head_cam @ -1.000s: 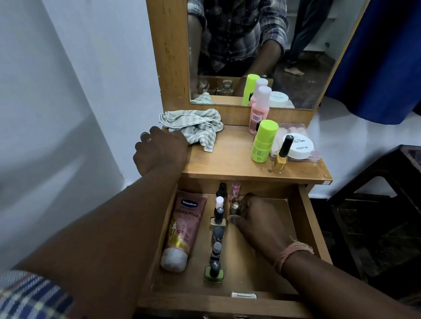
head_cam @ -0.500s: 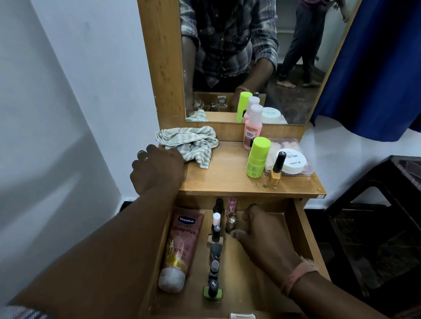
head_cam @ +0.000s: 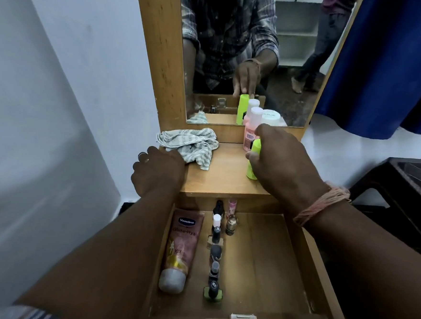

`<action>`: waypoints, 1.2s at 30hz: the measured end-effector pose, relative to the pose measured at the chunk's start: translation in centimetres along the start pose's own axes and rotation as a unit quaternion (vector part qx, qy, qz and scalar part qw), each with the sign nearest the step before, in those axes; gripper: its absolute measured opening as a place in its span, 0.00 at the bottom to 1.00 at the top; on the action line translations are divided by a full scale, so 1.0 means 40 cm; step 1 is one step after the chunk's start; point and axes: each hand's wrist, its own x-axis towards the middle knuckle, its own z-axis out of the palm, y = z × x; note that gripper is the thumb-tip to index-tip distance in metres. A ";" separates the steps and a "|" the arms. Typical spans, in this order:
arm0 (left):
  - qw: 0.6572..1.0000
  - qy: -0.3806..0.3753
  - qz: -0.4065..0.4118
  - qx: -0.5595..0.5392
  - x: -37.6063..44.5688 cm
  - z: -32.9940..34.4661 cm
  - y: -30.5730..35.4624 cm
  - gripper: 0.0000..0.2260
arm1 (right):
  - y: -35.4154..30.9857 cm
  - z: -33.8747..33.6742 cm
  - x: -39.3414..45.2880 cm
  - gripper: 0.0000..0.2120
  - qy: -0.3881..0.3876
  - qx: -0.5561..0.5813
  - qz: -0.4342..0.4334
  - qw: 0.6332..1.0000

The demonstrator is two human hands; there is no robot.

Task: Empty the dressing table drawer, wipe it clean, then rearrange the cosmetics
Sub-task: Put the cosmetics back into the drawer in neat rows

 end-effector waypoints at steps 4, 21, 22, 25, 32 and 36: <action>1.000 -0.005 -0.003 -0.004 0.002 0.000 -0.001 0.24 | -0.003 0.021 -0.006 0.14 0.023 0.012 -0.001 1.000; 1.000 -0.002 -0.004 0.005 -0.005 -0.004 0.005 0.24 | 0.058 0.048 -0.301 0.10 -0.190 0.128 0.074 0.971; 1.000 -0.002 -0.004 0.008 -0.005 -0.005 0.006 0.25 | 0.075 0.080 -0.307 0.09 -0.192 0.112 0.070 0.972; 1.000 0.001 -0.004 0.012 -0.006 -0.004 0.006 0.25 | 0.105 0.148 -0.294 0.09 -0.159 0.099 0.058 0.981; 1.000 0.002 -0.004 0.008 -0.007 -0.011 0.008 0.25 | 0.106 0.217 -0.249 0.13 -0.112 0.113 0.055 0.986; 1.000 0.000 -0.003 0.014 -0.005 -0.008 0.007 0.25 | 0.109 0.245 -0.228 0.13 -0.113 0.132 0.096 0.980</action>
